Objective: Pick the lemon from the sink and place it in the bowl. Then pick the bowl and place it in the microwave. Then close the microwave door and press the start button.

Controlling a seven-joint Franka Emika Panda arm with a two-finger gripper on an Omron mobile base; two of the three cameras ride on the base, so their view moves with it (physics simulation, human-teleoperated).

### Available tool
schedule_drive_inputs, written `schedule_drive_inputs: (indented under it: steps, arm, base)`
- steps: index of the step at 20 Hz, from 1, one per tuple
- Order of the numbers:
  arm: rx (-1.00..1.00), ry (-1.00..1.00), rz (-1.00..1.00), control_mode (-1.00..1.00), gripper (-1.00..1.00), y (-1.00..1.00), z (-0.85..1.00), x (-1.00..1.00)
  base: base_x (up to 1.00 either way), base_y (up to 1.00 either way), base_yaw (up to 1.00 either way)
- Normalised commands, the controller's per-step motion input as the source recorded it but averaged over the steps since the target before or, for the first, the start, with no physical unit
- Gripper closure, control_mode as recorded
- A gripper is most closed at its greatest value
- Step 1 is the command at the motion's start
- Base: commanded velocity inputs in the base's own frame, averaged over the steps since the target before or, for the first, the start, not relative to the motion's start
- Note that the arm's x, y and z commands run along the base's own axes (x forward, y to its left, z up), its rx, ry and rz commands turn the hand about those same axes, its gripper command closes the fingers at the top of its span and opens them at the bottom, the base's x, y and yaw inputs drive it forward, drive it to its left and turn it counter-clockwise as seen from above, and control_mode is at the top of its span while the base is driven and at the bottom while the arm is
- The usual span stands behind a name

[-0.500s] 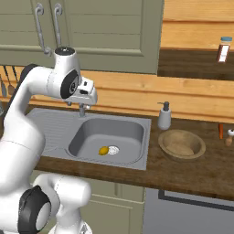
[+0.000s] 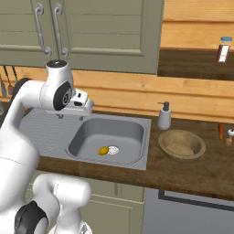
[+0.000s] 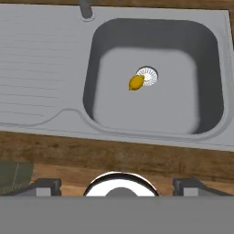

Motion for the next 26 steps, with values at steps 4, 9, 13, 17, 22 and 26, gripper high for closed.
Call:
schedule_drive_inputs:
  steps: [4, 9, 13, 17, 22, 26]
  arm:
    - [-0.06, 0.17, 0.00, -1.00, -1.00, 0.06, -0.98, -0.03]
    - [0.03, 0.19, -0.02, -1.00, -1.00, -0.25, -0.86, 0.16]
    - [0.13, 0.12, -0.04, -1.00, -1.00, -0.48, -0.63, 0.57]
    - [0.02, 0.10, -0.01, -1.00, -1.00, -0.20, -0.29, 0.43]
    - [0.00, 0.08, -0.04, -1.00, -1.00, 0.00, -0.26, 0.45]
    - [0.00, 0.15, -0.07, -1.00, -1.00, 0.00, -0.35, 0.63]
  base:
    - [0.00, 0.00, 0.00]
    - [0.00, 0.00, 0.00]
    - [0.00, 0.00, 0.00]
    - [0.00, 0.00, 0.00]
    - [0.00, 0.00, 0.00]
    - [0.00, 0.00, 0.00]
